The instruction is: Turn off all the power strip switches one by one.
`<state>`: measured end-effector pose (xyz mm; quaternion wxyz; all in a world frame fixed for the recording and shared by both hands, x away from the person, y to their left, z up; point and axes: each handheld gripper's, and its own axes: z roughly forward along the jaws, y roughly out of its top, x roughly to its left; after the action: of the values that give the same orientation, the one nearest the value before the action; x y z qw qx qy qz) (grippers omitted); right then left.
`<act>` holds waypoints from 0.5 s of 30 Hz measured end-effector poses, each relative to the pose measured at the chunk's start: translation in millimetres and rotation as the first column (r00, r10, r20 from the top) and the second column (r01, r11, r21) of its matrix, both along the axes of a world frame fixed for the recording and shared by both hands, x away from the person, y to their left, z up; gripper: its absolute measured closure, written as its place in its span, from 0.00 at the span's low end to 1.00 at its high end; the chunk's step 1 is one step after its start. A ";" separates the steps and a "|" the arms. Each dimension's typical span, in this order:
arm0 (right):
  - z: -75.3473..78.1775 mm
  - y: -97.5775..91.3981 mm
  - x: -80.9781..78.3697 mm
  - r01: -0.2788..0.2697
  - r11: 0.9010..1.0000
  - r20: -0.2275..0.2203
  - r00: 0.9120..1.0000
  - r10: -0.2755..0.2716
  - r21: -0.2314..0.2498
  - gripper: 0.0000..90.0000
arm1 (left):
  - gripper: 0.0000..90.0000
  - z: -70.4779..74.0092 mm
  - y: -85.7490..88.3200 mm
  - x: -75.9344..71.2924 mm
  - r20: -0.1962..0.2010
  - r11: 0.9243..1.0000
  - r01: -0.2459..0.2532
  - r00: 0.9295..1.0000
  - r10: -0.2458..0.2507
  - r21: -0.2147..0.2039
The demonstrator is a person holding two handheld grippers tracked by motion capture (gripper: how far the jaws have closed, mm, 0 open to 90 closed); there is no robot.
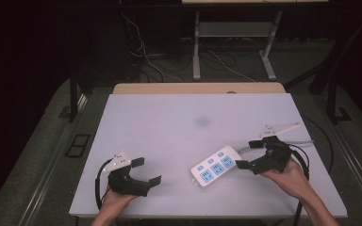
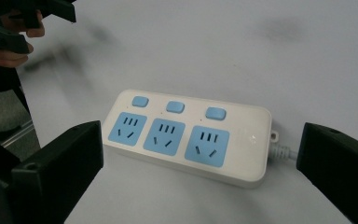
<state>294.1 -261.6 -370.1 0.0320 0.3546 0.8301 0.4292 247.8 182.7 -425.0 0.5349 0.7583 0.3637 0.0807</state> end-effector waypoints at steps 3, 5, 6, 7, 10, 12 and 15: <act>-6.2 -9.0 -8.1 0.033 0.999 -0.004 0.999 -0.033 0.030 0.00 | 0.00 -0.1 0.2 -0.1 0.000 1.000 -0.001 1.000 0.001 -0.001; -12.0 -14.7 -14.2 0.060 0.998 -0.001 0.998 -0.060 0.034 0.01 | 0.00 -0.2 0.0 -0.1 -0.001 1.000 0.000 1.000 0.000 0.001; -14.9 -17.6 -17.2 0.071 0.997 -0.003 0.997 -0.071 0.036 0.01 | 0.00 -0.2 -0.2 -0.1 0.000 1.000 0.002 1.000 -0.002 0.002; -18.2 -20.6 -19.9 0.081 0.996 -0.002 0.997 -0.081 0.040 0.01 | 0.00 -0.1 -0.4 -0.1 0.001 1.000 0.003 1.000 -0.003 0.004; -26.3 -27.7 -29.3 0.124 0.991 0.003 0.992 -0.124 0.043 0.01 | 0.00 -0.1 -0.7 -0.1 0.000 1.000 0.004 1.000 -0.004 0.005; -30.0 -31.9 -35.1 0.146 0.988 0.009 0.989 -0.147 0.049 0.01 | 0.00 -0.1 -0.4 -0.1 0.000 1.000 0.006 1.000 -0.006 0.006; -34.3 -35.8 -41.8 0.163 0.985 0.000 0.987 -0.164 0.057 0.01 | 0.00 0.0 0.0 0.2 -0.004 1.000 0.010 1.000 -0.010 0.010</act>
<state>252.2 -297.4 -404.4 0.0592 0.4212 0.7856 0.4494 248.0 182.7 -425.1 0.5308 0.7630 0.3604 0.0785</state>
